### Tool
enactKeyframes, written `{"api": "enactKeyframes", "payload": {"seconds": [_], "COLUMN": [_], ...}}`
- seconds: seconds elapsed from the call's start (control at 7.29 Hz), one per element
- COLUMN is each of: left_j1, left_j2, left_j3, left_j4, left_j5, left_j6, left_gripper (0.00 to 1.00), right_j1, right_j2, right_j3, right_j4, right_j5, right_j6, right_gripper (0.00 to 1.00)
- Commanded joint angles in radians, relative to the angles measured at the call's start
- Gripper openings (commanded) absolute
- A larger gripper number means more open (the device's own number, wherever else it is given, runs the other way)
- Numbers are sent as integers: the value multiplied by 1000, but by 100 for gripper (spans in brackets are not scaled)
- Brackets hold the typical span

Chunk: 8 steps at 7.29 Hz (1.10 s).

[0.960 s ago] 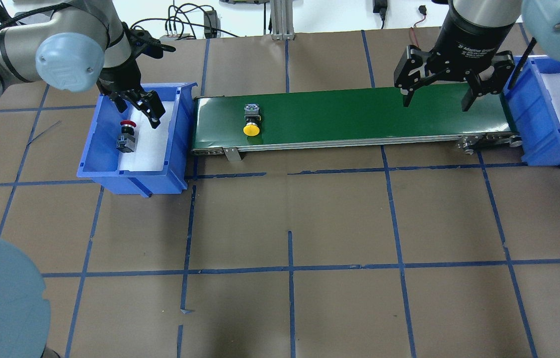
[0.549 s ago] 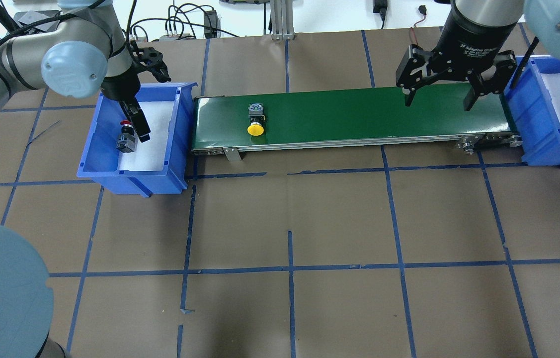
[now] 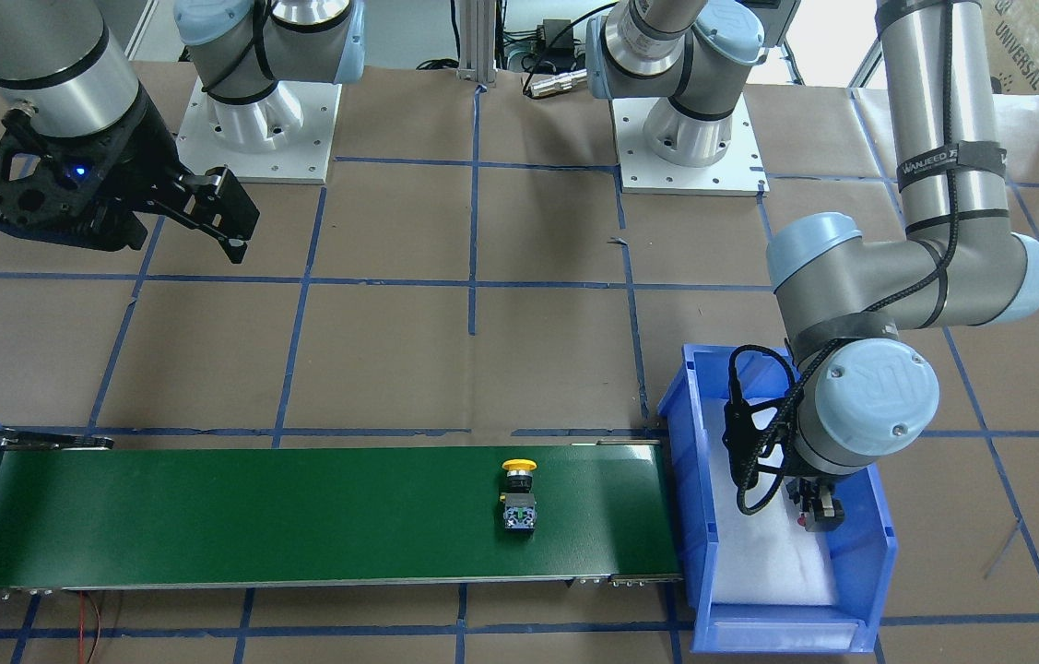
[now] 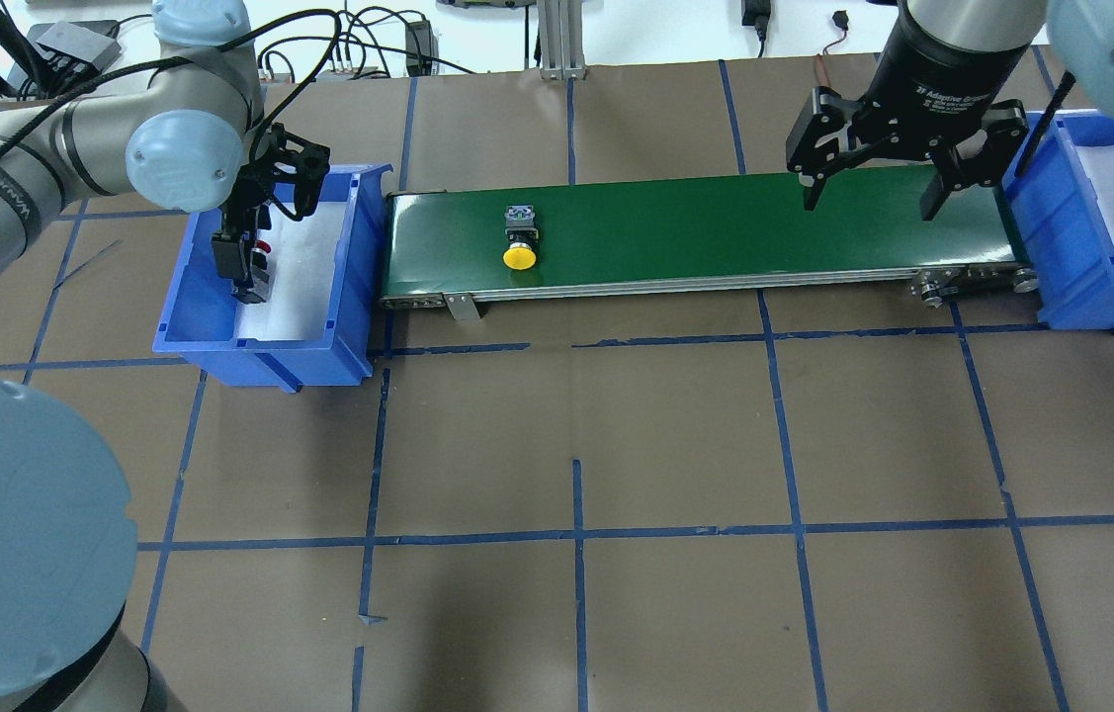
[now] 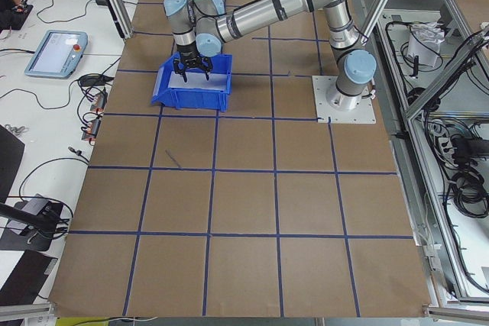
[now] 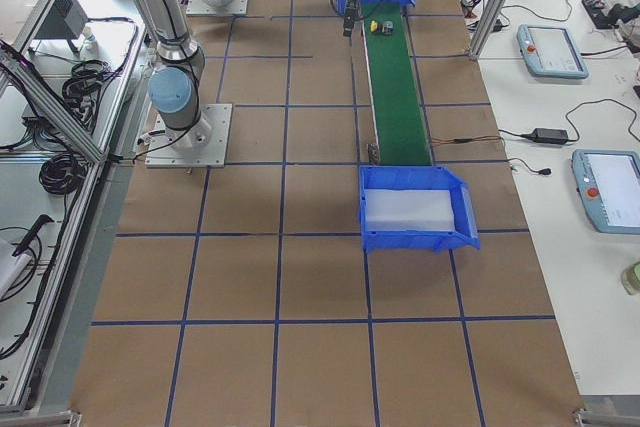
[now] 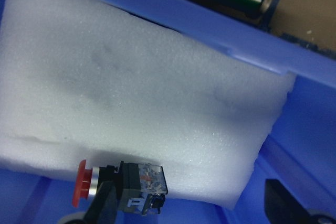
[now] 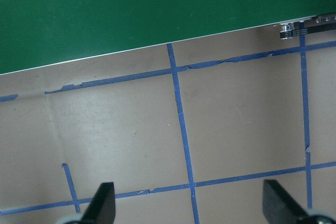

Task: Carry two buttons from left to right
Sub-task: 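Release the yellow button and move the left gripper back to the red-capped button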

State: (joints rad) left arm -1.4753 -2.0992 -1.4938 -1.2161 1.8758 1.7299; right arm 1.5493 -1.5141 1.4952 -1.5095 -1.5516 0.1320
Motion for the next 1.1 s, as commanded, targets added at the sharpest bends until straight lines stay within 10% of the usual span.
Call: {"api": "enactKeyframes", "payload": {"seconds": [0.0,0.69,0.96], "left_j1": [4,4,36], "left_j2": [-73,-76,-76], "left_j3": [3,-22,-31], "left_j4": [70,96,118], "left_j5": [48,51,43], "left_j6": [128,94,97], "left_gripper": [99,99,71], "right_j1": [0,-3,-5], "right_j2": [0,2,2], "right_j3": [0,0,2], "right_j4": [-3,-3,-3], "right_j5": [4,-2,-7], "right_j6": [0,0,-2], "right_gripper": [100,100,100]}}
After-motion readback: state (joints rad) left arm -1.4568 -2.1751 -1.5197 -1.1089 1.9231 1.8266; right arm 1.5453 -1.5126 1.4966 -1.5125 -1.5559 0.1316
